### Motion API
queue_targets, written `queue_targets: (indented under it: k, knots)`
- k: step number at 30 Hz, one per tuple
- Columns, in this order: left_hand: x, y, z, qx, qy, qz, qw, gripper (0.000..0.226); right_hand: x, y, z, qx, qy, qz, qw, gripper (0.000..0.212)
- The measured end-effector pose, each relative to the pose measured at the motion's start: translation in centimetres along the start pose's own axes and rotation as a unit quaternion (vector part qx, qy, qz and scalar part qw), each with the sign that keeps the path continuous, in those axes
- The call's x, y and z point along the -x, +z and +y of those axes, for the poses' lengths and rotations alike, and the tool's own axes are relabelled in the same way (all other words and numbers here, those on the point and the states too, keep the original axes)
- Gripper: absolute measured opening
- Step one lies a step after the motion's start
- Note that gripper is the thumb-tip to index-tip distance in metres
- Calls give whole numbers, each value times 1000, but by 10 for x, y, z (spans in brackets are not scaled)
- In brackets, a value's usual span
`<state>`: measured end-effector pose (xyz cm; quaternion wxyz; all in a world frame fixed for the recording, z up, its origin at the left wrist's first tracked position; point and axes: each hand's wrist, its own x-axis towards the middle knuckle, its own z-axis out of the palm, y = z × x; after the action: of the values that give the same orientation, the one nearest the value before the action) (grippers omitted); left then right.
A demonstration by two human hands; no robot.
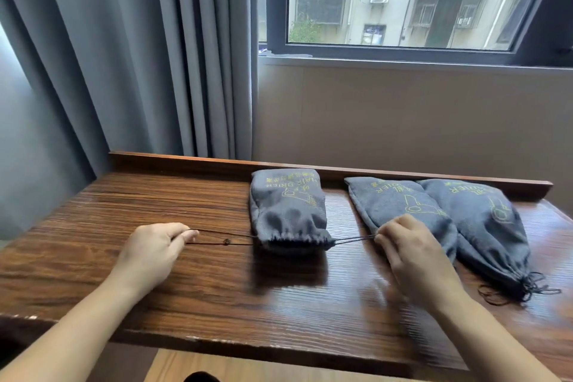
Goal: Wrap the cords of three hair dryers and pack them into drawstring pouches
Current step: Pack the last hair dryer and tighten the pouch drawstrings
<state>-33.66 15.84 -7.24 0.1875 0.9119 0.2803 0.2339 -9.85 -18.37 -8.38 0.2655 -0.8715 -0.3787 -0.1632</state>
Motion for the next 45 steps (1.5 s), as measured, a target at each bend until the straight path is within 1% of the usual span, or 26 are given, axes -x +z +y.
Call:
queue_targets:
  k: [1,3,4,5,7,9,10,12,13,14,16,19,20,23,25,28,30,31,32,33,34,36,38,39,42,45]
  knots:
    - [-2,-1,-2,-35,-14,-21,999,16,0,2,-1,35,-4,-32,999,13]
    - [-4,5,-3,-93,6,-108,990,24,2,10,-6,105,-24,-121,987,16]
    - [-3,10,0,-91,26,-140,986,30,4,15,-8,125,-33,-153,980,22]
    - [0,15,5,-70,39,-166,983,39,5,19,-12,121,-37,-172,977,32]
    - [6,22,22,-17,67,-174,982,63,6,26,-24,41,-33,-164,985,65]
    - [12,31,42,2,113,-155,981,78,5,34,-37,-22,-32,-151,988,91]
    - [14,38,51,4,125,-153,980,84,4,39,-43,-27,-29,-153,988,99]
    - [14,54,62,-9,117,-149,982,101,3,50,-51,-20,-16,-160,987,104]
    - [13,61,66,-18,99,-148,984,105,3,53,-51,-20,-1,-163,986,103]
    - [13,67,70,-23,84,-138,987,102,2,56,-50,-25,17,-163,986,100]
    - [12,72,75,-3,67,-127,990,84,2,59,-46,-32,26,-159,986,86]
    - [10,67,71,44,78,-126,988,61,5,57,-37,-31,-1,-144,989,47]
    - [10,63,66,47,85,-124,988,56,5,56,-33,-24,-6,-138,990,39]
    - [7,47,49,15,110,-89,990,31,4,46,-25,6,1,-123,992,26]
    - [6,37,35,-9,113,-69,991,22,2,37,-22,0,1,-121,993,17]
    - [6,33,23,-63,91,-89,990,21,1,32,-21,-28,-12,-136,990,12]
    - [7,38,24,-81,106,-112,985,26,2,34,-24,-29,-24,-147,988,15]
    - [8,42,28,-74,115,-127,983,36,3,36,-27,-32,-25,-154,987,17]
    - [11,44,36,-48,118,-142,982,52,3,37,-30,-36,-22,-162,986,17]
    - [13,46,45,-12,109,-153,982,66,3,38,-32,-38,-16,-169,985,17]
    - [15,49,54,24,99,-163,981,76,3,39,-35,-41,-8,-173,984,16]
    - [20,57,71,64,79,-171,980,90,2,42,-40,-45,8,-180,983,15]
    - [21,67,81,69,72,-165,981,99,2,44,-45,-45,18,-186,981,15]
    - [22,71,85,79,72,-163,981,97,2,45,-47,-42,14,-183,982,14]
    - [16,76,89,131,61,-160,976,79,2,44,-47,-56,-9,-170,984,9]
    - [11,70,82,144,43,-159,976,66,0,38,-46,-65,-15,-183,981,10]
